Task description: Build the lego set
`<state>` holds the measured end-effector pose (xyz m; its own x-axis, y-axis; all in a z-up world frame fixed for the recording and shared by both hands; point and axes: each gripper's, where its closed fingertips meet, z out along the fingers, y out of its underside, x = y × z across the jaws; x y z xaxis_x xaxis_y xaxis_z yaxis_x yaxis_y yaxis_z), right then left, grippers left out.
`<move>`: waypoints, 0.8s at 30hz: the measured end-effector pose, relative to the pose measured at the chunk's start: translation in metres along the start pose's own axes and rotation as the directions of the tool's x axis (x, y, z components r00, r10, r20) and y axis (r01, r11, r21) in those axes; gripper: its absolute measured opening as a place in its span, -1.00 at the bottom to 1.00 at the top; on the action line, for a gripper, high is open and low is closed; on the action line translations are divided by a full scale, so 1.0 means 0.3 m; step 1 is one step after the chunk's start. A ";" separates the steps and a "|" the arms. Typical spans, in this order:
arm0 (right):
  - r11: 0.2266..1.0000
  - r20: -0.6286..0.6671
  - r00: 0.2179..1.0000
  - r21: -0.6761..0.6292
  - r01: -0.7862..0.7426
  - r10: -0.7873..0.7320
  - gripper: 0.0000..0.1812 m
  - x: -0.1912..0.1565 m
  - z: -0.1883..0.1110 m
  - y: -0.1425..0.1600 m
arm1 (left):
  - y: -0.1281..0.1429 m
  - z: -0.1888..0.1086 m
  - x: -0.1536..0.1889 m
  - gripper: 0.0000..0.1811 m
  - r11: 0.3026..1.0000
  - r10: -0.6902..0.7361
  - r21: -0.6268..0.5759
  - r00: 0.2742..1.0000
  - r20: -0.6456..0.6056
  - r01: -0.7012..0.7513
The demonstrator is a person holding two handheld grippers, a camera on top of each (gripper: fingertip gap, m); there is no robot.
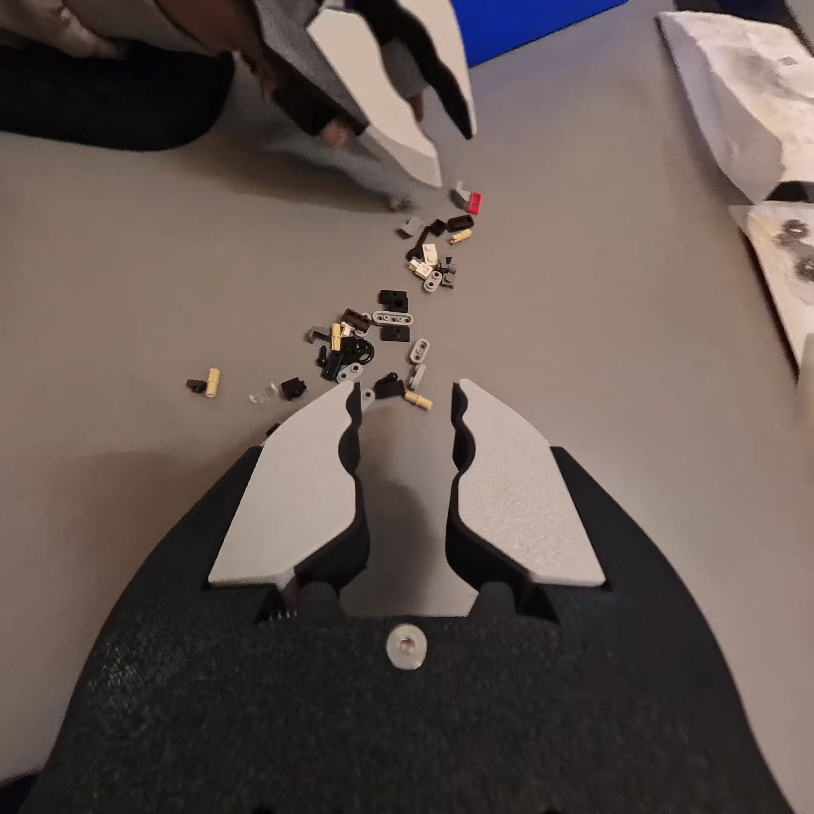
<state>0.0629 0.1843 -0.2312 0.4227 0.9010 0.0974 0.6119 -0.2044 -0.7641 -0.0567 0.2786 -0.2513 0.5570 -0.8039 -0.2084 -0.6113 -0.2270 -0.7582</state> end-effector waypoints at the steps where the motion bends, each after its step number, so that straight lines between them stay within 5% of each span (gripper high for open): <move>1: 1.000 -0.023 1.000 0.021 -0.014 0.015 -0.57 0.005 -0.016 0.003 | -0.010 -0.012 0.019 -0.57 1.000 -0.019 0.018 1.000 -0.020 0.019; 8: 0.981 -0.131 0.984 0.170 -0.096 0.120 -0.57 0.059 -0.093 0.020 | -0.056 -0.046 0.221 -0.56 0.997 -0.057 0.047 0.981 -0.185 0.066; 15: 0.968 -0.166 0.977 0.233 -0.094 0.135 -0.57 0.075 -0.143 0.006 | -0.052 -0.006 0.400 -0.22 1.000 -0.026 -0.021 0.968 -0.250 0.021; 24: 0.961 -0.178 0.974 0.259 -0.092 0.141 -0.57 0.082 -0.166 0.002 | -0.033 0.038 0.353 -0.34 0.999 -0.014 -0.036 0.991 -0.134 0.010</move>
<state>0.1070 0.1874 -0.1976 0.6169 0.7805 0.1009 0.3761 -0.1798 -0.9090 0.0148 0.2021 -0.2729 0.4856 -0.8668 -0.1132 -0.6257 -0.2542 -0.7375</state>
